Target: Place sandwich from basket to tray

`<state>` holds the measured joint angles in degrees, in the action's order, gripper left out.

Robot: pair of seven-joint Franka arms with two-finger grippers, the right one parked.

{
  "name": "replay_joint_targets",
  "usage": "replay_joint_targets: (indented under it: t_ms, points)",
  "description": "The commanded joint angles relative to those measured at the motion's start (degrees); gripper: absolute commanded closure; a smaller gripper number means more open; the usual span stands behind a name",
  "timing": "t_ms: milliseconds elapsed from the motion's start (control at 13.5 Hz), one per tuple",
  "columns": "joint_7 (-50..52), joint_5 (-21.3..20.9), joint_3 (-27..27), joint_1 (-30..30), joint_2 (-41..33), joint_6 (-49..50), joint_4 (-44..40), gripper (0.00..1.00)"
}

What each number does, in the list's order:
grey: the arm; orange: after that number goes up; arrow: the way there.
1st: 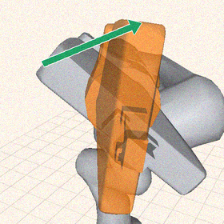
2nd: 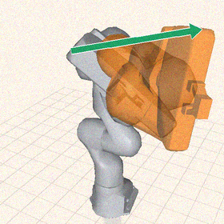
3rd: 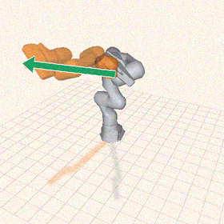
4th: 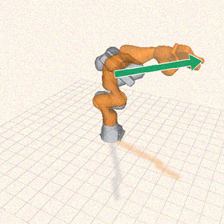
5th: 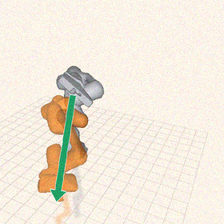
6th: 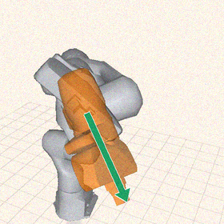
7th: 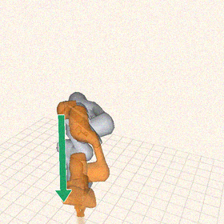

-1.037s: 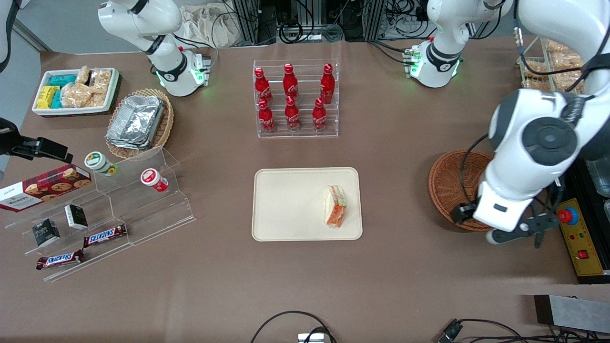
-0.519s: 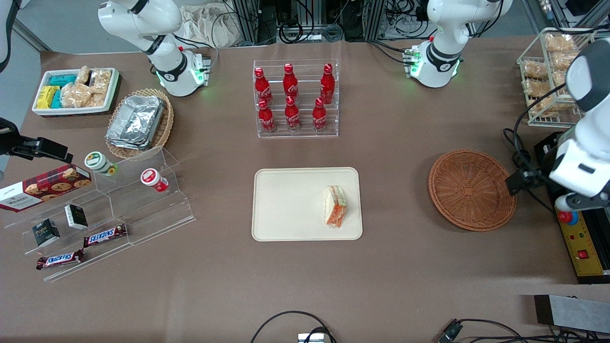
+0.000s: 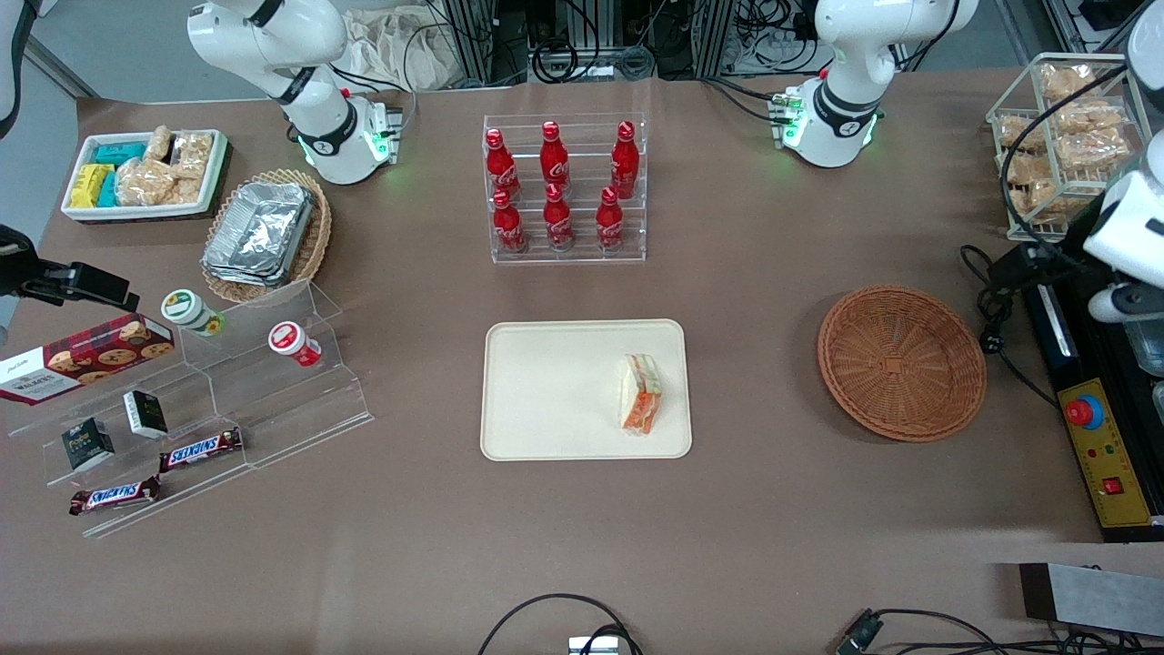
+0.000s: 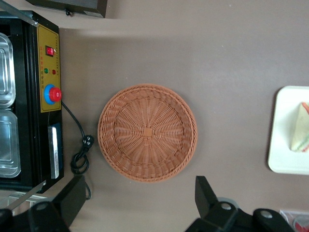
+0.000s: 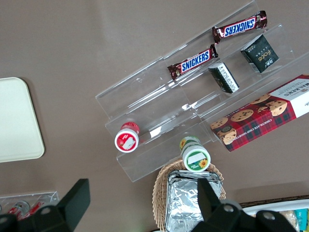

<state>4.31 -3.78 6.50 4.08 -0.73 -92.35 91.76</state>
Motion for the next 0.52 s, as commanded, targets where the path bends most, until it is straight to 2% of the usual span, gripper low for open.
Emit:
replay_joint_targets:
  t_ms: [0, 444]
  points:
    - [-7.09, 2.11, -5.78, -3.90, -6.11, 0.33, 4.82, 0.00]
    - [-8.35, 1.49, -6.50, -4.26, -8.06, 1.91, 4.57, 0.00]
